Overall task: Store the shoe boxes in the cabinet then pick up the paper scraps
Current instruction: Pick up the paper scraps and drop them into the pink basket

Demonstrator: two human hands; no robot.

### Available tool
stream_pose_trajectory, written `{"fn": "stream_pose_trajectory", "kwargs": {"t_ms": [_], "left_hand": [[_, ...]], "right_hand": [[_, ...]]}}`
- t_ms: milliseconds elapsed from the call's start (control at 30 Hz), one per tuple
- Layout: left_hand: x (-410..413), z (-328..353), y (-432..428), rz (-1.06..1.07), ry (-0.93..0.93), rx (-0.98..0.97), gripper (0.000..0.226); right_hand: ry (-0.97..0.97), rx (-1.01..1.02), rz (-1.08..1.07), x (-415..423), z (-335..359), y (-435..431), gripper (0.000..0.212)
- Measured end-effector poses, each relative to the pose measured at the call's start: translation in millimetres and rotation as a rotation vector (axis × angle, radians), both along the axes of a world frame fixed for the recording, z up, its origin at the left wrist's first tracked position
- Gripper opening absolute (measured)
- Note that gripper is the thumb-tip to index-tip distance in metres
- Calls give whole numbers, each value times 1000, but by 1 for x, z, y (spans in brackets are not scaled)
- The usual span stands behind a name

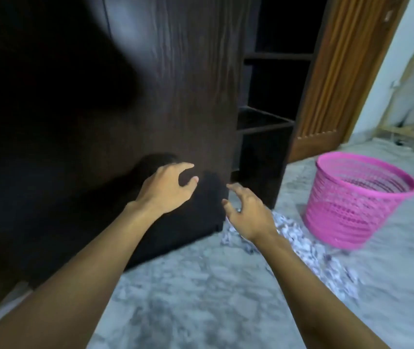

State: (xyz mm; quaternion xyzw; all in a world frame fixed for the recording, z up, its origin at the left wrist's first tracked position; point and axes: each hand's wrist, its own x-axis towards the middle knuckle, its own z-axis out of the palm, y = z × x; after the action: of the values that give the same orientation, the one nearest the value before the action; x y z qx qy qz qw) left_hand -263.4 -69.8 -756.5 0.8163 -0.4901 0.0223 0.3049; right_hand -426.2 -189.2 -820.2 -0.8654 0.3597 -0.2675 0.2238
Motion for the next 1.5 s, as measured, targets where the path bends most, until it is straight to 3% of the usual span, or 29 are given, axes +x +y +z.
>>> {"fn": "stream_pose_trajectory", "kwargs": {"t_ms": [400,700,867,967,1133,1300,1500], "left_hand": [[-142,-133,-134,-196,337,226,39],[-209,-214,-209,-219,367,550,51],[-215,-274,-222,-300,406,543,44],[-213,-309,-229,-336,341,609,55],[-227,-358,-233,-540,3,826,82],[-228,-397,-227,-662,-137,733,86],[-220,-405,-231,-728,-174,654,81]], "right_hand": [[115,252,-225,-160,-158,-61,48],[208,619,-361,-181,-242,-60,49],[188,692,-475,-179,-262,-85,54],[179,661,-611,-198,-272,-102,58],[212,644,-740,-232,-304,-125,63],[289,557,-672,-244,-326,-139,59],[73,562,-870,-251,-329,-129,33]]}}
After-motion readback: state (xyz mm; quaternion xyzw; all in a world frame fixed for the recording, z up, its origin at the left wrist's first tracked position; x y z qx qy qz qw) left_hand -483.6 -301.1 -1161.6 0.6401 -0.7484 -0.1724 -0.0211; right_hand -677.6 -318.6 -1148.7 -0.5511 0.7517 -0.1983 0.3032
